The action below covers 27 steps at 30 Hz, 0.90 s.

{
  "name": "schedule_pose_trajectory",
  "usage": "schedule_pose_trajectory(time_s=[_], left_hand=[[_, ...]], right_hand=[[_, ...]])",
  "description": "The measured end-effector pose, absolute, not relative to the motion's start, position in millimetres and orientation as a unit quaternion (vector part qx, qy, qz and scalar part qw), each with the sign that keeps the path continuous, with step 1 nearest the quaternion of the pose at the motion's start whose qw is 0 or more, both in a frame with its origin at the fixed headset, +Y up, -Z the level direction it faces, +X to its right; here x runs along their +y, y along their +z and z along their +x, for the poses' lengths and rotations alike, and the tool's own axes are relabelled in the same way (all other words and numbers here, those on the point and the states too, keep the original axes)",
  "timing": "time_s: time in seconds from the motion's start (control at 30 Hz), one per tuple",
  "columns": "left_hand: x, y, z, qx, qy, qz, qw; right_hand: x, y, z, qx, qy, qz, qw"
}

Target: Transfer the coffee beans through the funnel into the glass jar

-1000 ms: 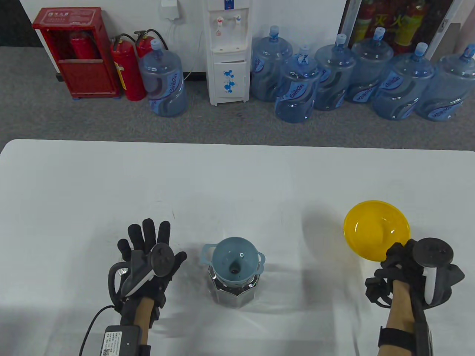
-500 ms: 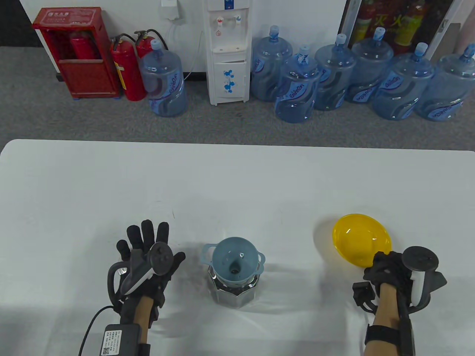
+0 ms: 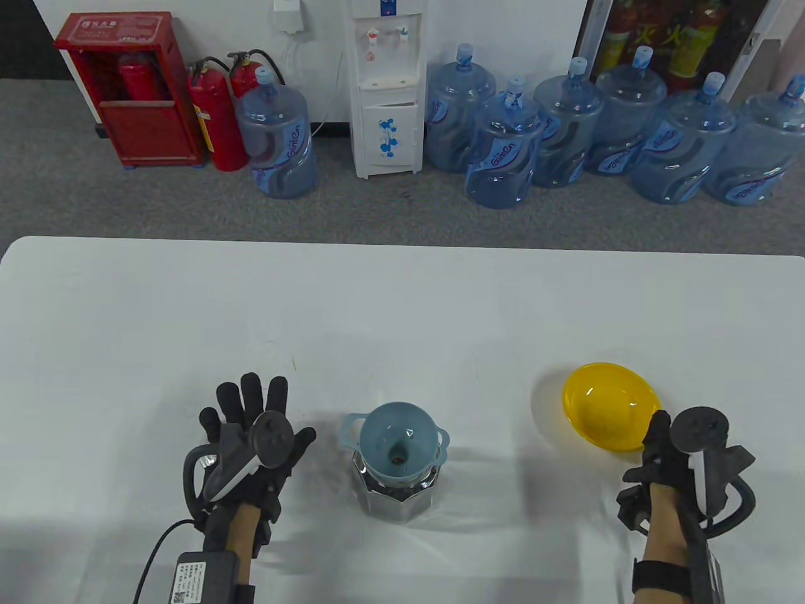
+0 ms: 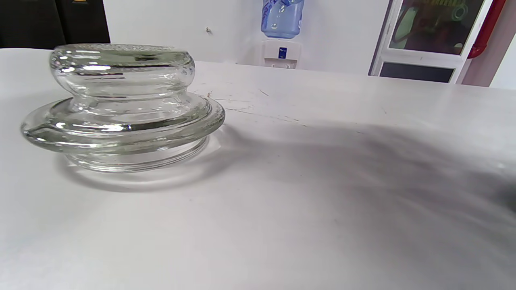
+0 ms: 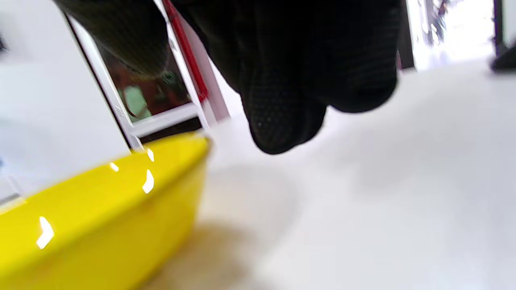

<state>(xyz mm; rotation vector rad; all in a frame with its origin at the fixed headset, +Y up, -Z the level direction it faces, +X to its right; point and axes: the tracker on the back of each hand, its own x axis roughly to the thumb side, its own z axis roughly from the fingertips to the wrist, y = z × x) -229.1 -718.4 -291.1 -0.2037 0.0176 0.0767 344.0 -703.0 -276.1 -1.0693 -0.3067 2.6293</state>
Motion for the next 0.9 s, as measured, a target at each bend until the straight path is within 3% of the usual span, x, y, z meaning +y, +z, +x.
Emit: schedule_pose_trajectory(time_s=[0.13, 0.27, 0.5, 0.6, 0.73, 0.9], left_hand=[[-718.6, -291.1, -228.3, 0.006, 0.036, -0.099, 0.994], [-719.7, -290.7, -227.8, 0.004, 0.038, -0.100, 0.994], [-720.8, -290.7, -227.9, 0.003, 0.042, -0.099, 0.994], [-721.4, -290.5, -227.4, 0.002, 0.042, -0.102, 0.994], [-721.4, -290.3, -227.2, 0.000, 0.045, -0.102, 0.994], [-721.7, -290.7, -227.3, -0.001, 0.044, -0.101, 0.994]], right_hand=[[-671.2, -272.3, 319.5, -0.159, 0.934, -0.270, 0.173], [-644.1, -262.7, 272.6, -0.174, 0.948, -0.081, 0.253], [-622.7, -231.1, 176.6, -0.155, 0.940, 0.172, 0.250], [-622.9, -218.6, 131.1, -0.105, 0.932, 0.275, 0.210], [-630.5, -212.1, 96.4, -0.082, 0.940, 0.312, 0.115], [-637.0, -214.7, 87.0, -0.083, 0.942, 0.314, 0.087]])
